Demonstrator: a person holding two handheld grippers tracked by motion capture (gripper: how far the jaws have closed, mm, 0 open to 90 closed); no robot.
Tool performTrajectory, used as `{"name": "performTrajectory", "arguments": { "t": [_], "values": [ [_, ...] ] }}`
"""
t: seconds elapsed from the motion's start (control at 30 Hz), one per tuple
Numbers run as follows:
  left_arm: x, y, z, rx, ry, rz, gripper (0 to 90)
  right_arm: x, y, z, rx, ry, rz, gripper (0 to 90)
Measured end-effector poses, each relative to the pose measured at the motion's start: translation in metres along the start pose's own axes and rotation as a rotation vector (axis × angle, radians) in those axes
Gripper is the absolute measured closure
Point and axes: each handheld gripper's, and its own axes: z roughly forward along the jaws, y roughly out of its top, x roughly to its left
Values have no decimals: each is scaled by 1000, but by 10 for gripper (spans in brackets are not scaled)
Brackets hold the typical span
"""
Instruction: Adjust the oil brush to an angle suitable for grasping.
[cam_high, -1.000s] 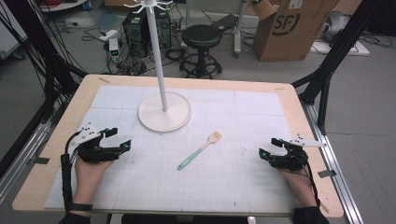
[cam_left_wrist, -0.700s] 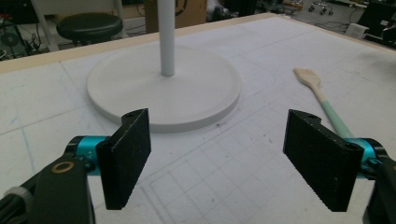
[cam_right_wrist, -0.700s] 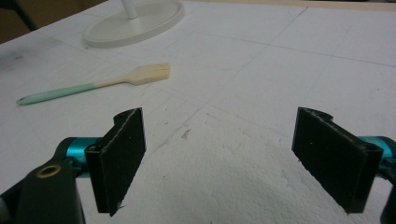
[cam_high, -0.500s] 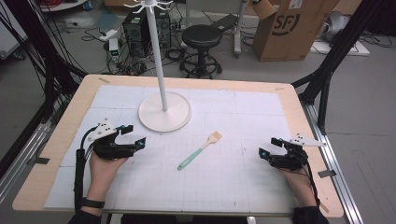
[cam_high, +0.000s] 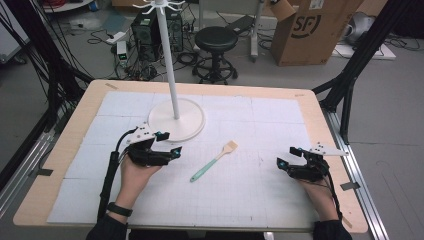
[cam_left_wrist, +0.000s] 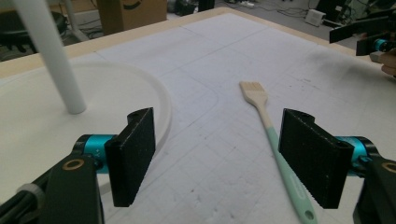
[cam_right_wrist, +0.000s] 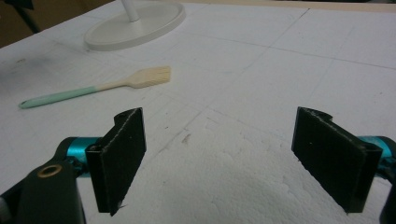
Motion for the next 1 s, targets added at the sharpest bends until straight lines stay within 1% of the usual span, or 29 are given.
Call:
{"name": "performTrajectory", "arguments": {
  "t": [0.03, 0.07, 0.1, 0.13, 0.17, 0.27, 0.3, 0.33, 0.37, 0.4, 0.43, 0.47, 0.53, 0.63, 0.67, 0.7, 0.77, 0.8, 0.83, 0.93, 0.97, 1.0],
  "values": [
    [0, 0, 0, 0, 0, 0, 283, 0, 0, 0, 1, 1, 2, 172],
    [-2, 0, 4, 8, -5, 0, 283, 0, 0, 0, 1, 2, 5, 172],
    [-5, 0, 13, 25, -16, 1, 283, 0, 0, 0, 1, 4, 5, 172],
    [-5, 0, 13, 25, -16, 1, 285, 0, 0, 0, 0, 2, 0, 173],
    [-8, 0, 21, 37, -27, 3, 287, 0, 0, 0, -1, 1, 2, 173],
    [-14, 1, 32, 55, -40, 12, 292, 0, 0, 0, 2, 5, 9, 172],
    [-14, 1, 32, 55, -40, 12, 294, 0, 0, 0, 3, 5, 10, 173],
    [-18, 1, 40, 63, -48, 15, 299, 0, 0, 1, 4, 5, 10, 172],
    [-18, 1, 40, 63, -48, 15, 305, 0, 0, 1, 4, 5, 9, 173],
    [-21, 2, 46, 78, -54, 26, 308, -1, 0, 1, 4, 5, 7, 173],
    [-21, 2, 46, 78, -54, 26, 311, -1, 0, 1, 4, 6, 9, 173],
    [-25, 3, 53, 84, -61, 26, 315, -1, 0, 1, 3, 7, 7, 173],
    [-27, 3, 56, 86, -66, 28, 324, -1, 0, 1, 4, 8, 7, 172],
    [-32, 4, 65, 104, -75, 27, 342, -2, 0, 1, 2, 9, 7, 173],
    [-34, 4, 71, 122, -73, 28, 351, -2, 0, 1, 3, 10, 9, 173],
    [-34, 4, 71, 122, -73, 28, 362, -2, 0, 1, 2, 9, 7, 173],
    [-38, 2, 80, 142, -75, 25, 374, -2, 0, 1, 1, 10, 10, 173],
    [-38, 2, 80, 142, -75, 25, 382, -2, 0, 1, 2, 9, 13, 173],
    [-40, 0, 85, 160, -77, 31, 393, -2, 0, 1, 0, 8, 10, 173],
    [-43, -1, 90, 168, -82, 31, 425, -2, 0, 1, 5, 9, 14, 173],
    [-45, -2, 94, 180, -90, 40, 440, -2, 0, 1, 8, 9, 15, 173],
    [-46, -2, 96, 186, -90, 42, 454, -2, 0, 1, 9, 10, 17, 173]
  ]
}}
